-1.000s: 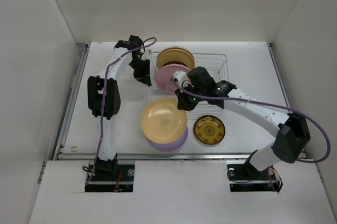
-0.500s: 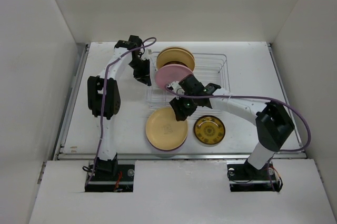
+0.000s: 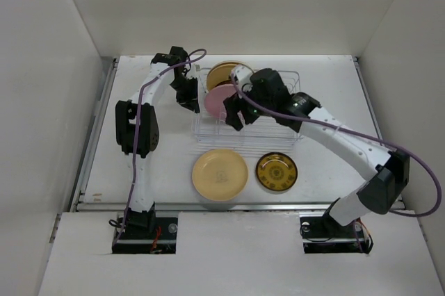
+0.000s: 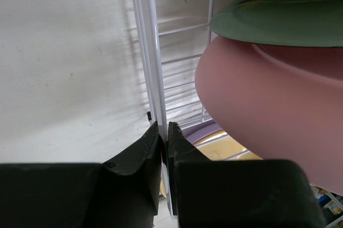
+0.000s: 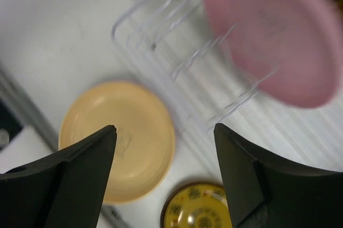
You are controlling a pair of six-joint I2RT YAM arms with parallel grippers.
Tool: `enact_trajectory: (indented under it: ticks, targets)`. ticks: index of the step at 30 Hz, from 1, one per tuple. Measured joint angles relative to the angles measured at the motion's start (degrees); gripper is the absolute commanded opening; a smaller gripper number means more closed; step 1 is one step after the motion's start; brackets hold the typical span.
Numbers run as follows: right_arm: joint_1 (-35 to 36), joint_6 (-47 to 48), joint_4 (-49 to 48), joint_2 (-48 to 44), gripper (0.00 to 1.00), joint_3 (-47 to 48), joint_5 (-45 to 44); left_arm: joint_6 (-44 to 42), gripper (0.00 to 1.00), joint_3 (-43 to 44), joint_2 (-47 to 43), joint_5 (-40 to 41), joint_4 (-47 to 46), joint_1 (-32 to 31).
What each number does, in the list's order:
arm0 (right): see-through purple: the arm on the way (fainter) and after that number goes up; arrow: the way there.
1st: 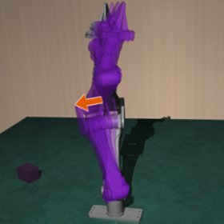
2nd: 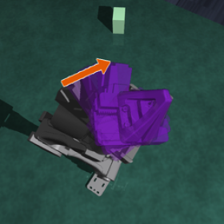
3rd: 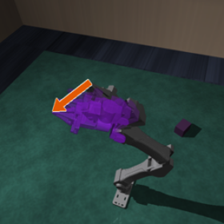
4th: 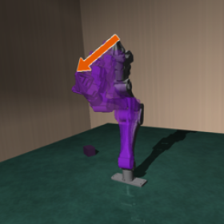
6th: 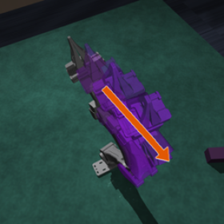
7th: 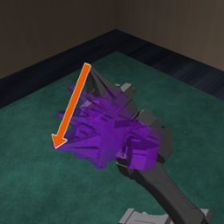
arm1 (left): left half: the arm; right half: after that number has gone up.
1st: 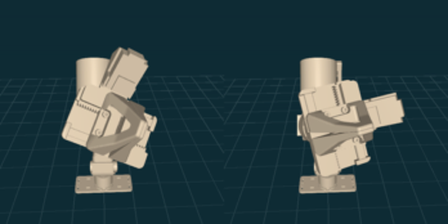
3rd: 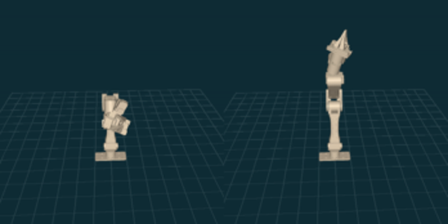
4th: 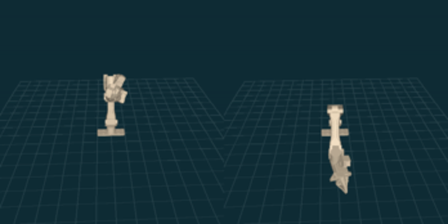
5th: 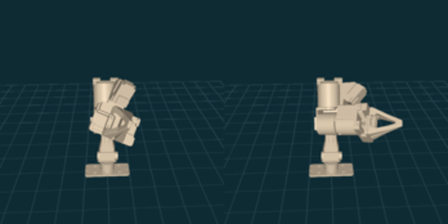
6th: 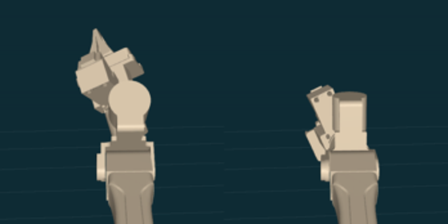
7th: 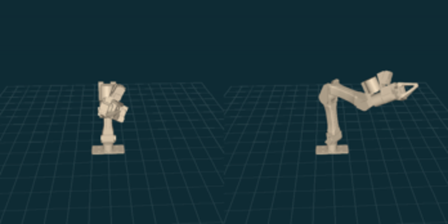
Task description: Unload the plates from the dish rack
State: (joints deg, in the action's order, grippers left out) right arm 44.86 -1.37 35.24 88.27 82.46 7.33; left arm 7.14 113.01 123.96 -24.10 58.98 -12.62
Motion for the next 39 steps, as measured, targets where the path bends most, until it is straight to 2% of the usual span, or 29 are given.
enact_trajectory:
  ticks: [4, 9, 15, 17, 18, 20, 21, 22, 25, 31, 39]
  targets:
    - [-5.35, 0.48, -3.69, 0.20, 0.79, 6.16, -3.52, 0.00, 0.00, 0.00, 0.00, -0.09, 0.00, 0.00]
    - [-9.27, 4.11, -3.37, 11.74, 0.79, 17.22, -7.10, -0.04, 0.00, 0.00, 0.00, -0.02, 0.02, 0.00]
    - [-9.53, 6.54, -2.82, 21.46, 0.76, 18.93, -10.01, -0.26, 0.00, 0.00, 0.00, 0.09, 0.02, 0.00]
    - [-9.97, 6.97, -3.06, 23.30, 0.67, 19.10, -11.10, -0.26, 0.00, 0.00, 0.00, 0.09, 0.02, -0.02]
    - [-10.03, 7.08, -3.08, 23.89, 0.52, 19.10, -11.47, -0.26, 0.00, 0.00, 0.00, 0.09, 0.04, -0.02]
    - [-10.60, 8.17, -3.26, 24.37, 0.38, 19.08, -12.48, -0.28, 0.00, 0.00, 0.00, 0.11, 0.04, 0.00]
    - [-10.93, 9.44, -3.96, 24.37, 0.22, 19.06, -12.94, -0.46, 0.00, 0.00, 0.00, 0.24, 0.00, 0.00]
    - [-11.15, 10.91, -4.66, 24.24, 0.15, 19.04, -13.31, -0.70, 0.00, 0.00, 0.02, 0.57, -0.02, 0.09]
    - [-11.15, 14.88, -4.74, 21.90, 0.00, 16.17, -13.11, -2.43, 0.00, 0.22, 0.02, 1.62, -1.33, 0.87]
    - [-9.46, 15.63, -6.97, 15.15, 0.00, 10.29, -16.94, -4.39, 0.00, 0.28, 0.02, 1.95, -1.66, 1.40]
    - [-9.84, 13.07, -14.08, 3.10, 0.00, 6.62, -22.45, -1.99, 0.00, -0.50, -0.22, 1.51, -2.56, 1.66]
